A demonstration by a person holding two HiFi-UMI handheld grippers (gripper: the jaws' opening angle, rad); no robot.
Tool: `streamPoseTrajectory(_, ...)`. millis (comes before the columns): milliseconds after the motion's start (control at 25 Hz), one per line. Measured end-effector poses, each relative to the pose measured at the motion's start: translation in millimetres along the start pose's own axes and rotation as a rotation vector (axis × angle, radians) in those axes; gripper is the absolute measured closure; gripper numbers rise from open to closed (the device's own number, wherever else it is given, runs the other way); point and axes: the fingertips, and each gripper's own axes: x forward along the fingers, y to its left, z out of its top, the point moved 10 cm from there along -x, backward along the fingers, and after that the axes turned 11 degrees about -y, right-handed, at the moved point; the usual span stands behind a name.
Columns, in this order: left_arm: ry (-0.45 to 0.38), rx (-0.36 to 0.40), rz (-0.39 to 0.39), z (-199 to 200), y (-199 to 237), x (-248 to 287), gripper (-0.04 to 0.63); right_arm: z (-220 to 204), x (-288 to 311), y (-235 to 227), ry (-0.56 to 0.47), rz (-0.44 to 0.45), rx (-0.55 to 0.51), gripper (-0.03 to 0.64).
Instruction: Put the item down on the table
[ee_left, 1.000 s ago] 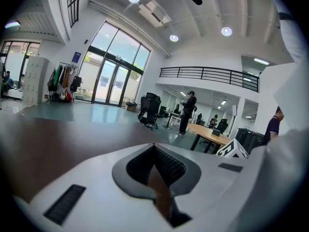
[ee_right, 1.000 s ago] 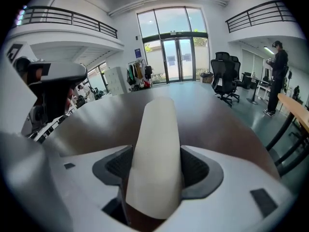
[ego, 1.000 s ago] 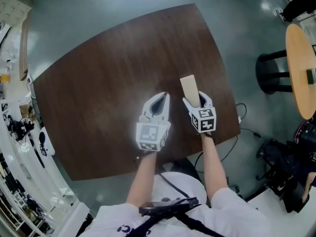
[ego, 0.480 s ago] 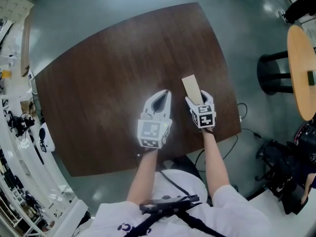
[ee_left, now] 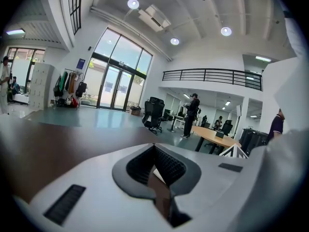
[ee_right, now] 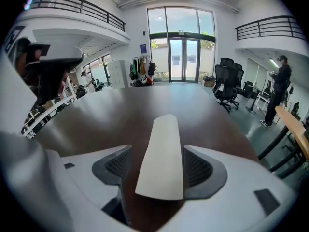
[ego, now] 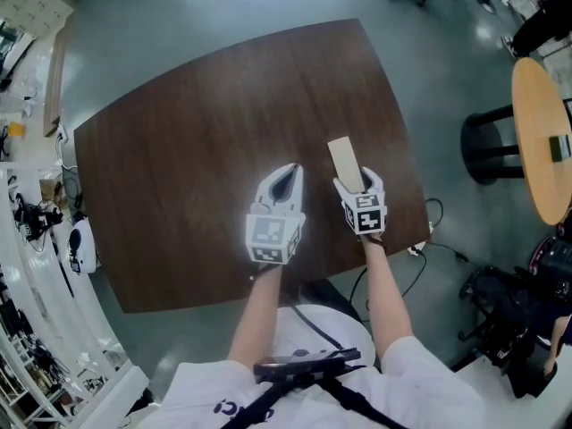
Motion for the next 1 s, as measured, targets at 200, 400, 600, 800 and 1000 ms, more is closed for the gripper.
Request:
streamPoseTrajectory(200,-0.043,0.058,0.042,14,-8,-16,0.584,18,-42,12,-0.130,0.004,0.082,0.299)
streamPoseTrajectory(400,-0.093,0.120,0.087,36,-18,-48,0.584,52,-81,47,-0.270,0.125,0.085,0.301)
streamPoseTrajectory(600,-0.169,0.193,0.128,66,-26,-92,0.584,102,-119,96,-0.435,0.219,0.010,0.437)
streamPoseTrajectory(800,-0.243,0.227,0.189,94,-39,-133,0.584,139,-163,129,-0.581,0.299,-0.045,0.488)
streamPoseTrajectory(1000,-0.324,0.253,0.247,114,-61,-166,0.584,164,-209,140,-0.712,0.347,-0.093,0.534)
